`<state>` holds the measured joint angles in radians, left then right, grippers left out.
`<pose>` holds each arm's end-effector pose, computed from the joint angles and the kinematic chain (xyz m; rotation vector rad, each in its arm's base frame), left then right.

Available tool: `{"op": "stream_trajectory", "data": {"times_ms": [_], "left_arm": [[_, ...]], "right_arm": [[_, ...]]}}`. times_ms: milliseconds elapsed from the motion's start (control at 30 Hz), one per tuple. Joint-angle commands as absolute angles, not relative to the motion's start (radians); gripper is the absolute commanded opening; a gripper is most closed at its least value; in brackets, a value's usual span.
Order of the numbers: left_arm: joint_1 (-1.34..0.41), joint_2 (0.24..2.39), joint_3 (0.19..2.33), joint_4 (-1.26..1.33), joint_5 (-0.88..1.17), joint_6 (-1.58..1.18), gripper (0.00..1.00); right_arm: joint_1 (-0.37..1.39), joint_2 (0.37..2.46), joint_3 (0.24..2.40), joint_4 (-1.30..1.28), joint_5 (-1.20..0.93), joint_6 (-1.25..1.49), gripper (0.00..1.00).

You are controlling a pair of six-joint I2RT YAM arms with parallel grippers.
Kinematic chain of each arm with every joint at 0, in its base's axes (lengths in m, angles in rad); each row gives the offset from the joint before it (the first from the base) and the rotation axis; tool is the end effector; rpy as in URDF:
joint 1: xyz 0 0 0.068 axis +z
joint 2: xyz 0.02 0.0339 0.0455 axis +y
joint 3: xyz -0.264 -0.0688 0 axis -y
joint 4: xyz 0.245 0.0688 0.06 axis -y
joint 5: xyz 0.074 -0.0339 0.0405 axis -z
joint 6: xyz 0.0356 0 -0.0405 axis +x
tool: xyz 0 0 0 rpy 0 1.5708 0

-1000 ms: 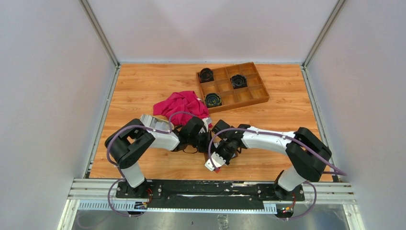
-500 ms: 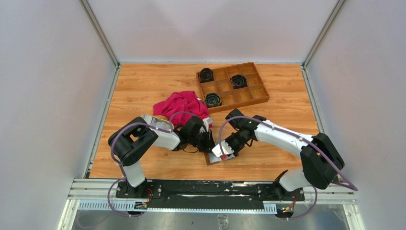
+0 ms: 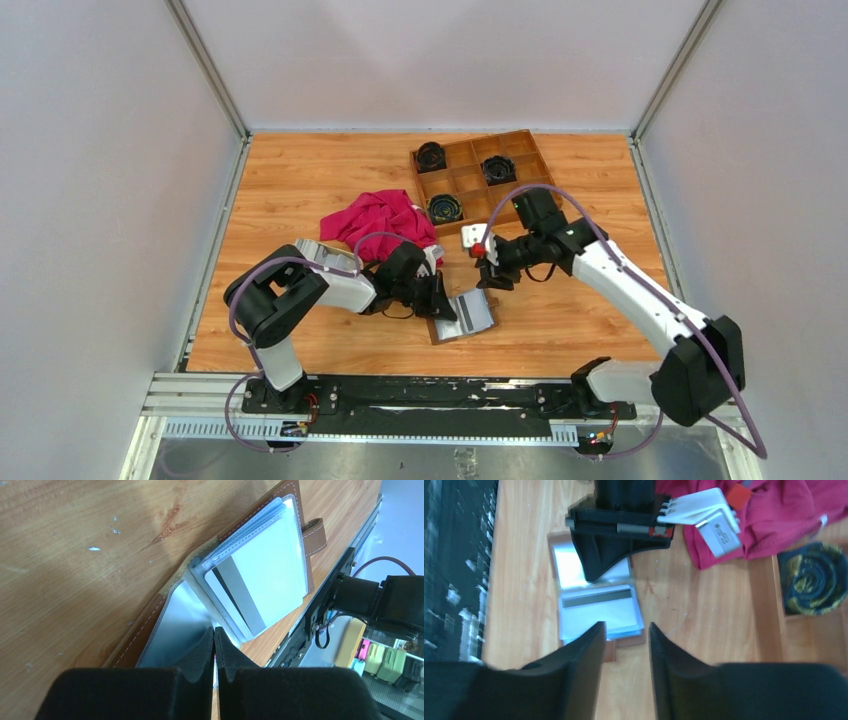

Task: Put the credit cards into the card holder
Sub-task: Insert the credit card into the card holder.

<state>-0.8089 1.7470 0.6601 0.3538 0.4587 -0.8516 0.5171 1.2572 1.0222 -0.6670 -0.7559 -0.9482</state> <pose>0.2040 -0.2367 0.1136 0.2154 2.6139 -1.2681 0.2076 0.1462 0.2875 -1.7355 1.4649 0.7054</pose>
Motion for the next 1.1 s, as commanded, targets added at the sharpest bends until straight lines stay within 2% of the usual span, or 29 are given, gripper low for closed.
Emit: {"op": "stream_trajectory", "data": {"times_ms": [0,67,300,367,433,533,633,733,867,1067], "left_arm": [[-0.807,1.765,0.687,0.297,0.424,-0.815,0.04],[-0.807,1.770,0.696,0.297,0.426,-0.813,0.04],[-0.807,1.771,0.697,0.298,0.416,-0.811,0.04],[-0.808,1.768,0.695,0.298,0.409,-0.810,0.04],[-0.808,1.760,0.691,0.298,0.404,-0.809,0.04],[-0.808,1.750,0.688,0.298,0.398,-0.807,0.04],[-0.810,1.735,0.678,0.298,0.385,-0.803,0.04],[-0.810,1.730,0.671,0.297,0.377,-0.797,0.04],[-0.810,1.728,0.667,0.298,0.375,-0.790,0.04],[-0.810,1.724,0.666,0.298,0.381,-0.777,0.04]], "right_arm": [[0.452,1.283,1.000,-0.622,-0.960,-0.573,0.69],[0.440,1.369,1.002,-0.652,-1.063,-0.516,0.65],[0.364,1.459,0.945,-0.629,-1.121,-0.435,0.65],[0.348,1.470,0.933,-0.619,-1.107,-0.432,0.63],[0.345,1.459,0.936,-0.617,-1.067,-0.458,0.58],[0.347,1.387,0.914,-0.571,-0.904,-0.479,0.52],[0.345,1.287,0.860,-0.484,-0.827,-0.447,0.54],[0.314,1.272,0.844,-0.442,-0.904,-0.342,0.65],[0.261,1.337,0.884,-0.489,-0.968,-0.310,0.63],[0.250,1.306,0.862,-0.395,-0.887,-0.147,0.67]]}}
